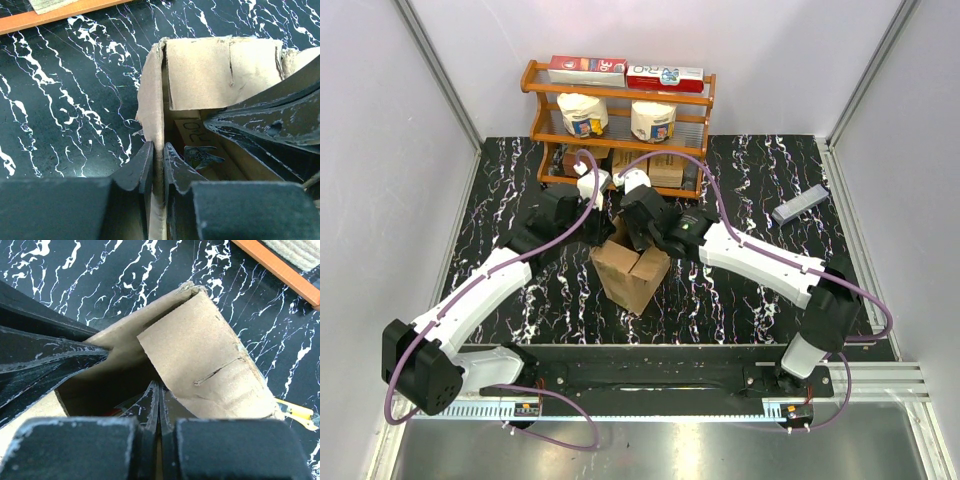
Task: Unpack the express box
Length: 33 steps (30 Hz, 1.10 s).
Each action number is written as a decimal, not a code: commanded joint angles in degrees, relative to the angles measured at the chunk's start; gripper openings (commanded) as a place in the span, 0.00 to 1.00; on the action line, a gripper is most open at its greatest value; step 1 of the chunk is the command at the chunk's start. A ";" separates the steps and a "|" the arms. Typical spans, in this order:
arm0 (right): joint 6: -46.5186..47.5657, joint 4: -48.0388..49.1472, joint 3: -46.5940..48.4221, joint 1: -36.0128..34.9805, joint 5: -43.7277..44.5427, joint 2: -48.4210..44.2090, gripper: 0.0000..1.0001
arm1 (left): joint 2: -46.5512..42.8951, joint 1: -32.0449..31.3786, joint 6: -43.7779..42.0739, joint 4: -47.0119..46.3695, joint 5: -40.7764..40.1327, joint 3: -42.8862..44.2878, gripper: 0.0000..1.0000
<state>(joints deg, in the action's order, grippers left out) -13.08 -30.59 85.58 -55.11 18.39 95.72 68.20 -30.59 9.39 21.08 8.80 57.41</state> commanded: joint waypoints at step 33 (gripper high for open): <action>7.37 12.22 -8.06 6.95 0.25 -8.45 0.68 | -1.58 0.18 -0.77 -0.78 5.71 -1.25 0.00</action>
<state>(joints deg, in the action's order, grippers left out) -7.25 -21.41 79.00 -49.36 23.33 88.88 68.10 -30.46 8.62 20.71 11.44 56.97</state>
